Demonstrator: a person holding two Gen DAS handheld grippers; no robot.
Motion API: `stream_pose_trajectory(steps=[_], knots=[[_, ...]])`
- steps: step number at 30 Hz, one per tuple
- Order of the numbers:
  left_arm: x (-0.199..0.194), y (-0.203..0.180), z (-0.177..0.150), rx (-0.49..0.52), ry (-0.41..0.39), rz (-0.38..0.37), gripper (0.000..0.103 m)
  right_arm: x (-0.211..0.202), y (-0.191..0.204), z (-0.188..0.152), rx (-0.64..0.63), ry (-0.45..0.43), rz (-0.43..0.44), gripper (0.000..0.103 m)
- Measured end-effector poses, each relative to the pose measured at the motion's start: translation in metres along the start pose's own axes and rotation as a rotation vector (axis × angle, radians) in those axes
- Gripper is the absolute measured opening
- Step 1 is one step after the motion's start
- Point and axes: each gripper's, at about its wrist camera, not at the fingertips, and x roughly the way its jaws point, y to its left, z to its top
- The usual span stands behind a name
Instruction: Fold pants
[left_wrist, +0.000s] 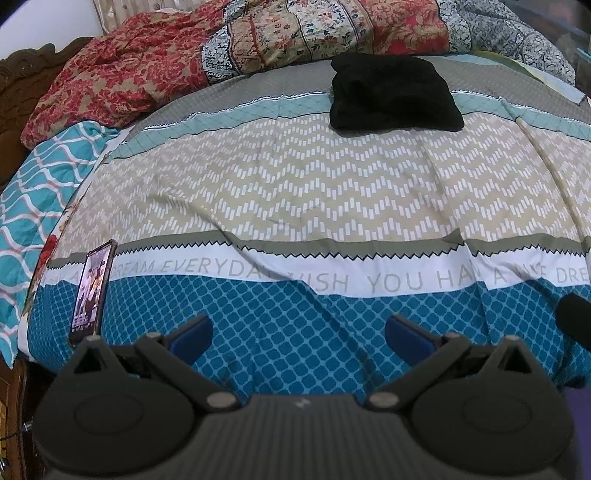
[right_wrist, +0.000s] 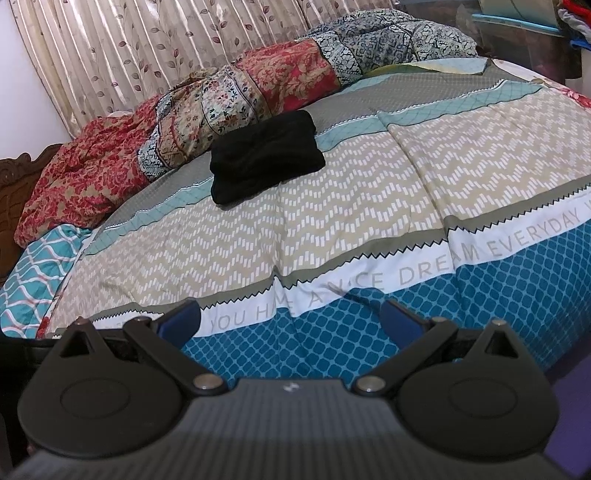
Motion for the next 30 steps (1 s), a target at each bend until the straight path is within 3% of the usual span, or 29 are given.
stream_pose_trajectory(steps=[14, 30], knots=[[0.005, 0.001, -0.002, 0.006, 0.001, 0.043, 0.103, 0.002, 0.001, -0.002, 0.003, 0.011, 0.007, 0.103], [0.025, -0.011, -0.035, 0.053, 0.113, -0.018, 0.103, 0.007, -0.005, -0.017, 0.012, 0.066, -0.029, 0.103]])
